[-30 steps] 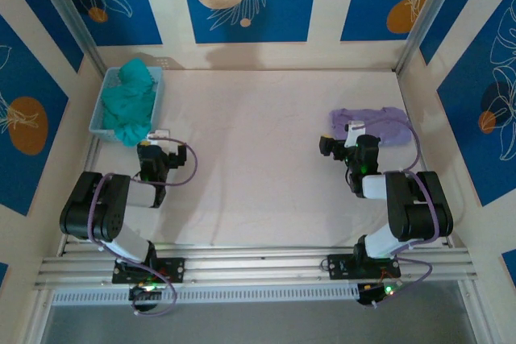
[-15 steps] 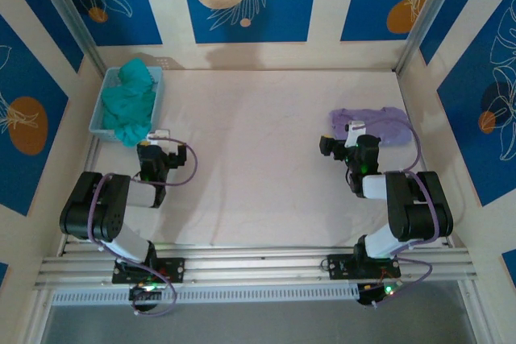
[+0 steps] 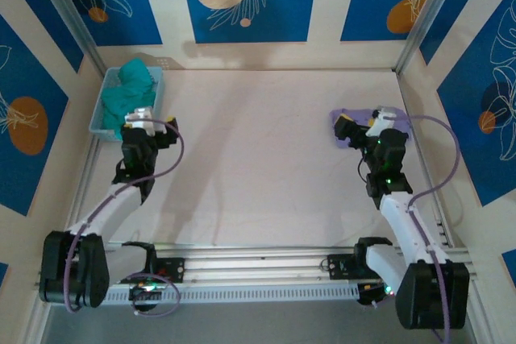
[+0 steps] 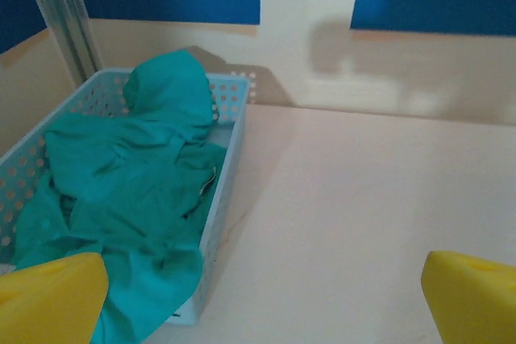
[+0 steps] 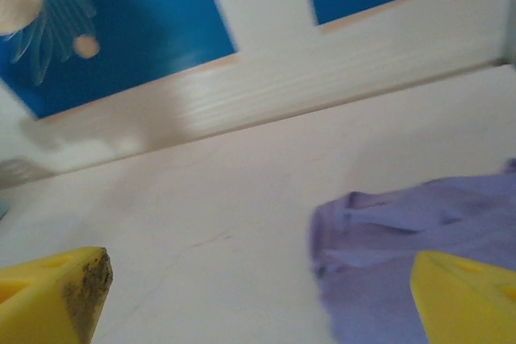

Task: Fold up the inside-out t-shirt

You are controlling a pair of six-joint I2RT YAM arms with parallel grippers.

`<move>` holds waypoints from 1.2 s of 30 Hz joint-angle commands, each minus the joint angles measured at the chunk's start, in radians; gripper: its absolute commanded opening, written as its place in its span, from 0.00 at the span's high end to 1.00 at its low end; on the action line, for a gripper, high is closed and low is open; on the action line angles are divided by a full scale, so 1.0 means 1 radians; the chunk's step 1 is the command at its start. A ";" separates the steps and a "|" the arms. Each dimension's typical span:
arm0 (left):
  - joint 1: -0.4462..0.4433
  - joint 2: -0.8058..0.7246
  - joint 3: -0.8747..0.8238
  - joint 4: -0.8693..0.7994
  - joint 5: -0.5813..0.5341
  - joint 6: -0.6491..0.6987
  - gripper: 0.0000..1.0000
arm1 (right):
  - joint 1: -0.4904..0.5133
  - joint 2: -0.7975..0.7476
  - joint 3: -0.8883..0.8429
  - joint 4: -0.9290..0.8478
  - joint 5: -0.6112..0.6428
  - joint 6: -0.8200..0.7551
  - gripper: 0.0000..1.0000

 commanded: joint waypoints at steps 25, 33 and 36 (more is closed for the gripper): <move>0.360 1.032 1.112 -0.913 0.073 -0.074 0.11 | 0.356 0.281 0.238 -0.202 -0.004 -0.076 0.05; 0.373 1.081 1.222 -0.961 0.166 -0.081 0.64 | 0.349 0.283 0.236 -0.219 0.001 -0.054 0.05; 0.377 1.020 1.228 -0.934 0.195 -0.102 0.93 | 0.348 0.262 0.235 -0.240 0.007 -0.053 0.04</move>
